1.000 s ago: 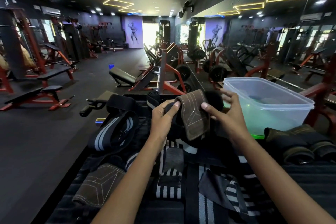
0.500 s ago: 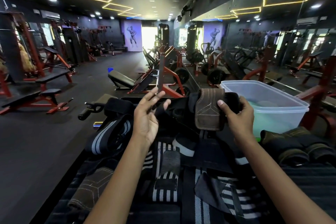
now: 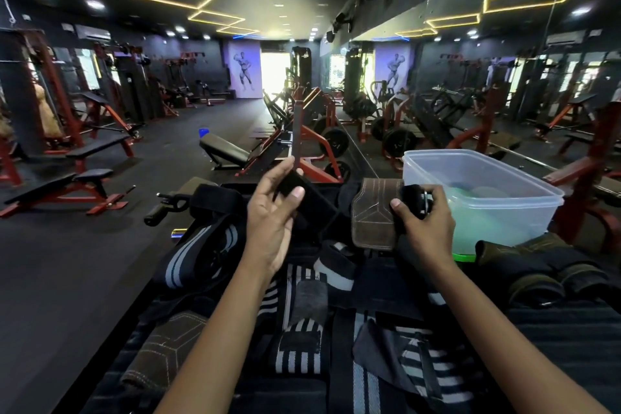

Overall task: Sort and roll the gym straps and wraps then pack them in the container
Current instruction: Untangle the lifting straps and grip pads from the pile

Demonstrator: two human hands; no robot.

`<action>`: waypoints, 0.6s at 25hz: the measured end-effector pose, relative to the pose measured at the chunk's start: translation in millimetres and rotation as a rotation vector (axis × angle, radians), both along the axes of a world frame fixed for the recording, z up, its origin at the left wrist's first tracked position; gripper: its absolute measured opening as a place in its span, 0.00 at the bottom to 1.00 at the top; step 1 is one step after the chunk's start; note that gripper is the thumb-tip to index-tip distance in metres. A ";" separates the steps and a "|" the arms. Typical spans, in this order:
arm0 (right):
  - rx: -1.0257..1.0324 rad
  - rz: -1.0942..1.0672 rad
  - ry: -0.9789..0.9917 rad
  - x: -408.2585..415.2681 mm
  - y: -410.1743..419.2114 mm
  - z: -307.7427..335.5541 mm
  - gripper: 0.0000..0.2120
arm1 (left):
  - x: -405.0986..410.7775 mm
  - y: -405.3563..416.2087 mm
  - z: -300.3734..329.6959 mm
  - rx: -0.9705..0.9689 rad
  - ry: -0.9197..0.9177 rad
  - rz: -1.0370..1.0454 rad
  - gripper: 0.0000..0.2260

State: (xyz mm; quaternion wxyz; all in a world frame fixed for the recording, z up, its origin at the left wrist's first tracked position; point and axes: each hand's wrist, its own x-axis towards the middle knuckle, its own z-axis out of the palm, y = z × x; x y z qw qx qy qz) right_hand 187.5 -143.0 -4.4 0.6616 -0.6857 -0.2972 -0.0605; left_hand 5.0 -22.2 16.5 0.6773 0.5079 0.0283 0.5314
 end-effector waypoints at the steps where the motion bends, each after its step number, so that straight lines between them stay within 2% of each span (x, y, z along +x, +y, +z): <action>1: -0.040 0.026 -0.052 -4.9 1.4 -1.3 0.13 | 3.9 -3.9 -3.2 0.015 0.024 -0.004 0.23; 4: -0.127 0.119 -0.224 -22.5 6.1 -2.5 0.16 | 13.6 -14.6 -7.7 -0.006 0.036 0.068 0.25; 7: -0.182 0.197 -0.373 -35.3 9.3 -4.5 0.19 | 21.5 -17.1 -17.9 -0.077 0.042 0.157 0.22; 10: -0.219 0.205 -0.401 -38.7 8.1 -4.7 0.19 | 27.2 -19.2 -27.0 -0.169 0.023 0.235 0.15; 13: -0.262 0.234 -0.455 -37.9 5.8 -4.2 0.20 | 29.5 -20.5 -24.3 -0.296 -0.090 0.221 0.11; 15: -0.274 0.252 -0.499 -39.6 5.8 -4.4 0.19 | 30.1 -23.2 -22.9 -0.276 -0.097 0.225 0.09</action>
